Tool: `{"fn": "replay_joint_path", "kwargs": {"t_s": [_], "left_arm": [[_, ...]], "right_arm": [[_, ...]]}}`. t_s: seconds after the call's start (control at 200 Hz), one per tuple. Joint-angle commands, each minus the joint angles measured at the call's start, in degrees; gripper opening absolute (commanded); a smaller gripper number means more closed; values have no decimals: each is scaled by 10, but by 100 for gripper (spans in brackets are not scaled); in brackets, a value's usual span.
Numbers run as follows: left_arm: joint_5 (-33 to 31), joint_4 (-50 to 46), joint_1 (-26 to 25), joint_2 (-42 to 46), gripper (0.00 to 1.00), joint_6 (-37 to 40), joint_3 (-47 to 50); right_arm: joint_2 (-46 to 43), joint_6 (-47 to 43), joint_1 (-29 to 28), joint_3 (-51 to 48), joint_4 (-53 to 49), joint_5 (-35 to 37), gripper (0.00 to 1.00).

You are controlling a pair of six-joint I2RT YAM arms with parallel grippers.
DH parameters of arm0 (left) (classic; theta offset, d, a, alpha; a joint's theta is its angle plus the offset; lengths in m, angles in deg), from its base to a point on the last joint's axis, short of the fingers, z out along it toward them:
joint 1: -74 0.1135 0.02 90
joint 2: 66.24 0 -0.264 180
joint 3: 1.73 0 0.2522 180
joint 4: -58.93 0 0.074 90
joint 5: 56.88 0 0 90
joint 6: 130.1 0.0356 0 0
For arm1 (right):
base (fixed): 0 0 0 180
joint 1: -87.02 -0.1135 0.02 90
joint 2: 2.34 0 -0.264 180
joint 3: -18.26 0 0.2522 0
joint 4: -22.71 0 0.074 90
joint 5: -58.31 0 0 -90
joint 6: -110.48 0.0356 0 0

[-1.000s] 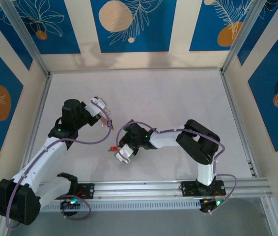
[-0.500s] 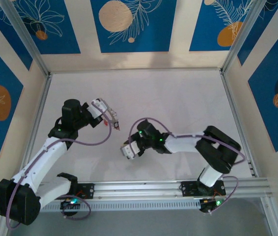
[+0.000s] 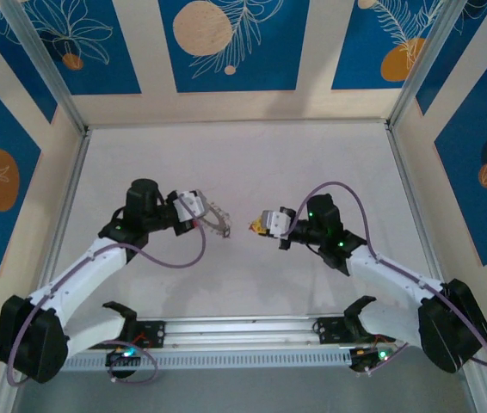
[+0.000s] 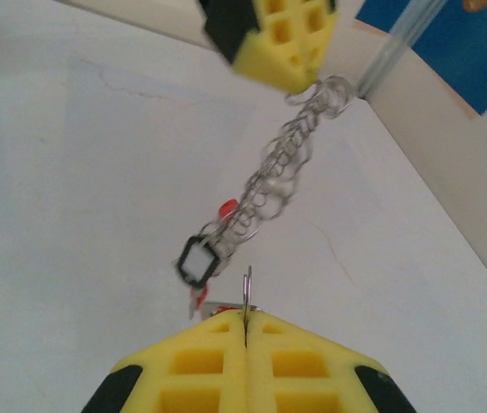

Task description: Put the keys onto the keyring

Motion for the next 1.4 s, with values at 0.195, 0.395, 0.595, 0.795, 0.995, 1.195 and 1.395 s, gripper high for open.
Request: {"fn": "replay_joint_path", "kwargs": {"t_s": [0.195, 0.395, 0.595, 0.795, 0.995, 1.195, 1.395], "left_arm": [[-12, 26, -86, -53, 0, 16, -40], [-10, 64, -108, -82, 0, -7, -39], [-16, 77, -121, -100, 0, -17, -42], [-32, 89, -124, -113, 0, -37, -49], [-25, 92, -126, -121, 0, -38, -53], [-17, 97, -127, -123, 0, -37, -51], [-13, 101, -127, -115, 0, -35, -48]], "right_arm": [[43, 43, -3, 53, -64, 40, 0], [79, 29, -24, 77, -71, 62, 0], [98, 32, -28, 88, -60, 49, 0], [101, 50, -28, 79, -37, 35, 0], [108, 88, -22, 80, -11, 9, 0], [113, 119, -8, 80, -6, 3, 0], [117, 134, 5, 86, -28, -2, 0]]}}
